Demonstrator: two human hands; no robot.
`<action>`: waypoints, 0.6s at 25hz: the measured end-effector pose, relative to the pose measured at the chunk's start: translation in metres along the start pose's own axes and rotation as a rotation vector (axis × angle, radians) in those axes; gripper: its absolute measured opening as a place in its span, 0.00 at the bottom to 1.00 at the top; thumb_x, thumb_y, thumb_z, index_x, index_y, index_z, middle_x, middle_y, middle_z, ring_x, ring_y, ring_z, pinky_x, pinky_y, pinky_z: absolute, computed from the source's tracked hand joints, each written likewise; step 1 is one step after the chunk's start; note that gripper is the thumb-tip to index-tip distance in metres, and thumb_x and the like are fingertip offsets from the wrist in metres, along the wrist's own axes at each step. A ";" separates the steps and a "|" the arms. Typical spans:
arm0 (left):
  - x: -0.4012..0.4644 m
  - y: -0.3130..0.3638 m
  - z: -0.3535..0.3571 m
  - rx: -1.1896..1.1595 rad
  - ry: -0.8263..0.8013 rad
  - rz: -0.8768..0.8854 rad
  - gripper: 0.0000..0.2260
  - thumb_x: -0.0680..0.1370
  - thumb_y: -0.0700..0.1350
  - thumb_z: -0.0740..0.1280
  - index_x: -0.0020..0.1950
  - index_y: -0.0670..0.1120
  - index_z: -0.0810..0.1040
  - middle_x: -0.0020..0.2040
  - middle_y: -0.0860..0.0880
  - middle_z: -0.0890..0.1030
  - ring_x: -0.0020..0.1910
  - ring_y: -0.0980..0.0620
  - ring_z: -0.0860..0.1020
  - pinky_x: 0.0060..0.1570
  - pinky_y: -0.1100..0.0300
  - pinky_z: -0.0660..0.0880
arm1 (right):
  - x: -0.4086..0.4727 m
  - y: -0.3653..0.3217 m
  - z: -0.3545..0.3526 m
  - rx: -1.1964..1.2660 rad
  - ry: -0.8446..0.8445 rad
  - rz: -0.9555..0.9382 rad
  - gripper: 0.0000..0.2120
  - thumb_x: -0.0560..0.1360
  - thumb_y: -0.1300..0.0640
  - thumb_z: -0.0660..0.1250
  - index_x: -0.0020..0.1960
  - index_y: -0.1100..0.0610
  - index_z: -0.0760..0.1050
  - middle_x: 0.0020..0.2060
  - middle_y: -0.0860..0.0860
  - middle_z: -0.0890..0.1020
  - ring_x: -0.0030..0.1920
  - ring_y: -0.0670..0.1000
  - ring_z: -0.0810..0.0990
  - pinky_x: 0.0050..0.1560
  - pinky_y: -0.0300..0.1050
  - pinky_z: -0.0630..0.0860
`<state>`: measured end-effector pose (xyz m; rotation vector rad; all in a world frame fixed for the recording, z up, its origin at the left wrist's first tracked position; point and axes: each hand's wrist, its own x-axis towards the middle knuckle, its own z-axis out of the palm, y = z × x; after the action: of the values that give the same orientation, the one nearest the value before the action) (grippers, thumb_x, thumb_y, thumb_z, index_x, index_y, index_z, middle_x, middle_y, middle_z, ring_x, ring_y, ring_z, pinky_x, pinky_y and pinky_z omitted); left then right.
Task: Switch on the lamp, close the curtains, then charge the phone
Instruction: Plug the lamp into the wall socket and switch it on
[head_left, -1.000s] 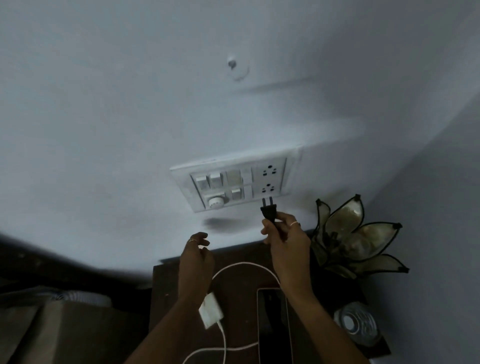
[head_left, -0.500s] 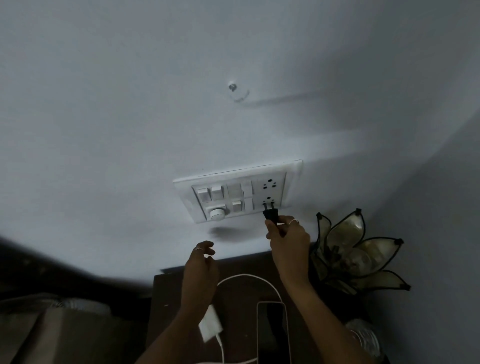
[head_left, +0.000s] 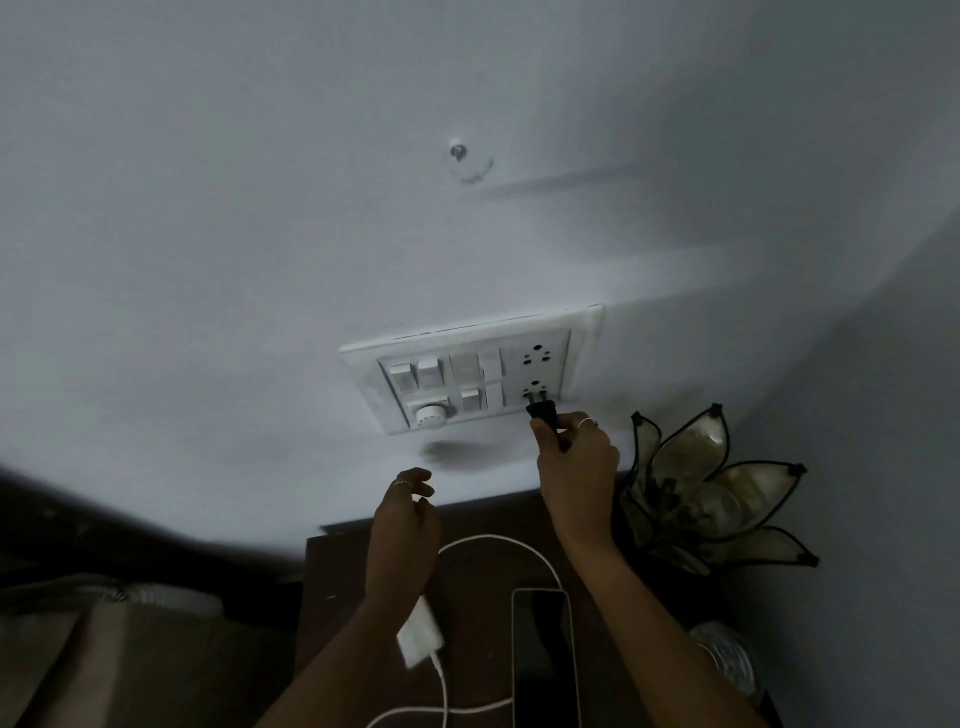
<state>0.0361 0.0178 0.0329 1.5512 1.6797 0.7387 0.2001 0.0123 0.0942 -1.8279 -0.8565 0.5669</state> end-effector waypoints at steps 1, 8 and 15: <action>0.001 0.001 0.002 0.013 -0.006 0.007 0.17 0.75 0.31 0.59 0.61 0.44 0.72 0.53 0.47 0.78 0.33 0.57 0.74 0.34 0.70 0.68 | 0.000 0.000 0.001 -0.008 0.007 -0.001 0.10 0.74 0.58 0.68 0.51 0.65 0.77 0.36 0.53 0.79 0.31 0.38 0.72 0.32 0.20 0.69; 0.011 0.004 0.013 0.026 -0.035 0.037 0.17 0.75 0.31 0.60 0.62 0.43 0.72 0.54 0.46 0.78 0.39 0.60 0.75 0.36 0.71 0.70 | -0.003 0.000 0.006 -0.097 0.035 -0.058 0.10 0.74 0.60 0.67 0.52 0.66 0.76 0.37 0.52 0.79 0.29 0.35 0.67 0.32 0.18 0.67; 0.027 0.002 0.021 0.026 -0.077 0.026 0.17 0.75 0.32 0.61 0.63 0.44 0.72 0.55 0.45 0.79 0.47 0.53 0.77 0.45 0.68 0.71 | -0.006 -0.002 0.021 -0.221 0.104 -0.103 0.09 0.75 0.59 0.66 0.49 0.66 0.76 0.35 0.59 0.82 0.32 0.51 0.81 0.28 0.25 0.62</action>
<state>0.0540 0.0440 0.0196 1.6016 1.6214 0.6641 0.1813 0.0206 0.0874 -1.9799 -0.9672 0.3189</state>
